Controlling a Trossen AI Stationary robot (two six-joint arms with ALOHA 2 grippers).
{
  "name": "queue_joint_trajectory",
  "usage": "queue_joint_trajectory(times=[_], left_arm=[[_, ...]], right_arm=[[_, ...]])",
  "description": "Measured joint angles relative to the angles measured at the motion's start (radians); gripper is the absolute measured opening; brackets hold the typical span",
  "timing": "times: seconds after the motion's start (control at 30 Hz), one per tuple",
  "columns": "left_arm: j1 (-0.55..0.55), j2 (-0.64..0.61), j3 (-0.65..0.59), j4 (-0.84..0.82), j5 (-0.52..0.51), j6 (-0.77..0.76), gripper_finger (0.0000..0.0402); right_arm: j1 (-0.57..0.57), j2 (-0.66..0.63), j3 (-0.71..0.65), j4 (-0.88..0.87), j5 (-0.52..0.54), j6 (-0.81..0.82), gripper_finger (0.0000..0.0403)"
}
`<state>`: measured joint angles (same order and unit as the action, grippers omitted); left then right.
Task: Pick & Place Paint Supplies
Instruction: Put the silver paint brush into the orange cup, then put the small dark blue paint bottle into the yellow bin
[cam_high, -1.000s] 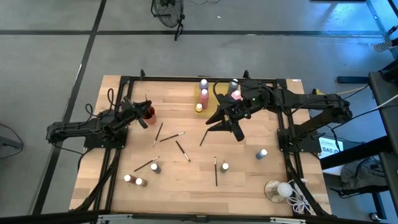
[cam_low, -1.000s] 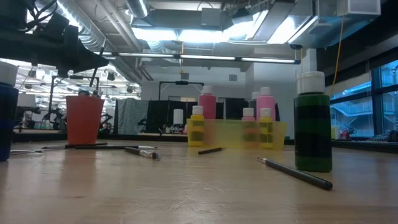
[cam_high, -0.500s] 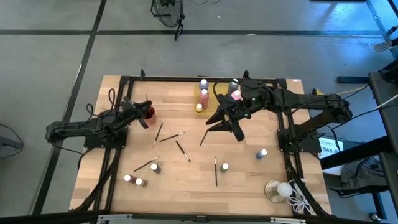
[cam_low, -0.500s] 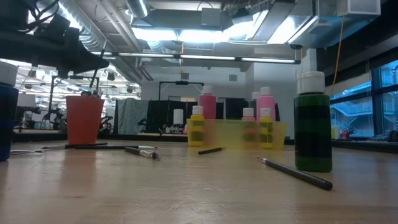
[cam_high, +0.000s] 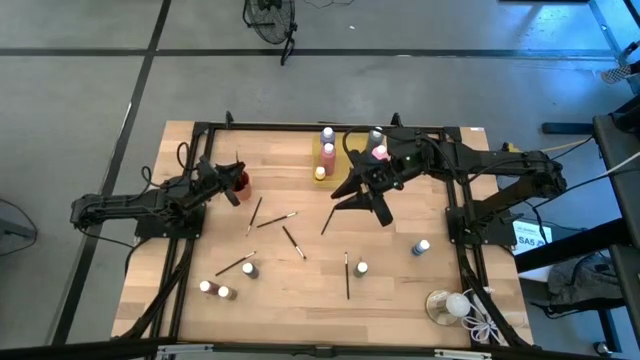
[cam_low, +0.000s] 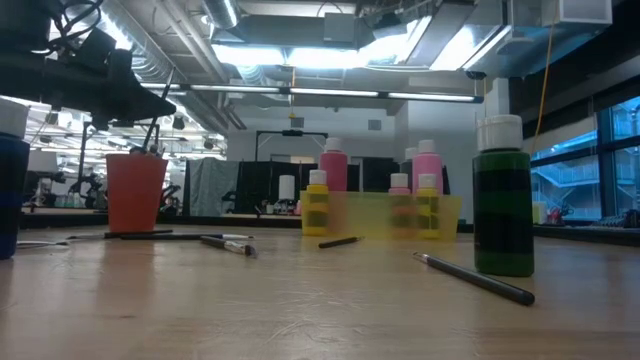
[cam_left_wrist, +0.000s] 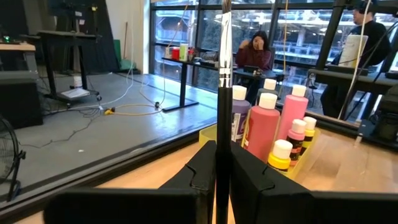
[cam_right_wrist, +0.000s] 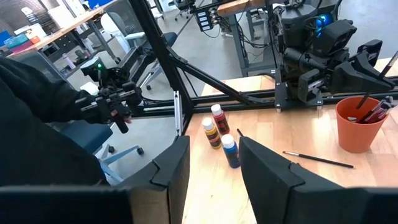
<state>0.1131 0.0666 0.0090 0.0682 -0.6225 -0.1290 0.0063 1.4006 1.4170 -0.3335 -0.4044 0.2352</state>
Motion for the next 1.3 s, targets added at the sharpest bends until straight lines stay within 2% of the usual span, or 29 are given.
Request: queue_joint_trajectory(times=[0.4,0.6,0.9,1.0,1.1,1.3], left_arm=[[0.0,0.0,0.0,0.0,-0.016,-0.026,0.0084],[0.0,0.0,0.0,0.005,-0.049,-0.026,0.0098],[0.0,-0.001,0.006,0.236,-0.01,0.031,0.0102],[0.0,-0.001,0.05,0.273,0.003,0.012,0.0104],[0.0,0.0,0.113,0.243,0.072,0.037,0.0104],[0.0,0.038,0.32,0.041,0.201,0.062,0.0099]], right_arm=[[0.001,0.0,0.0,-0.005,0.0,0.001,0.014],[0.0,0.0,0.0,-0.006,0.0,0.002,0.014],[0.0,0.0,0.0,0.001,0.0,0.0,0.014],[0.0,0.0,0.0,0.001,0.0,0.0,0.014],[0.0,0.0,0.0,0.005,0.0,0.0,0.014],[0.0,0.0,0.0,0.012,0.0,0.0,0.014]])
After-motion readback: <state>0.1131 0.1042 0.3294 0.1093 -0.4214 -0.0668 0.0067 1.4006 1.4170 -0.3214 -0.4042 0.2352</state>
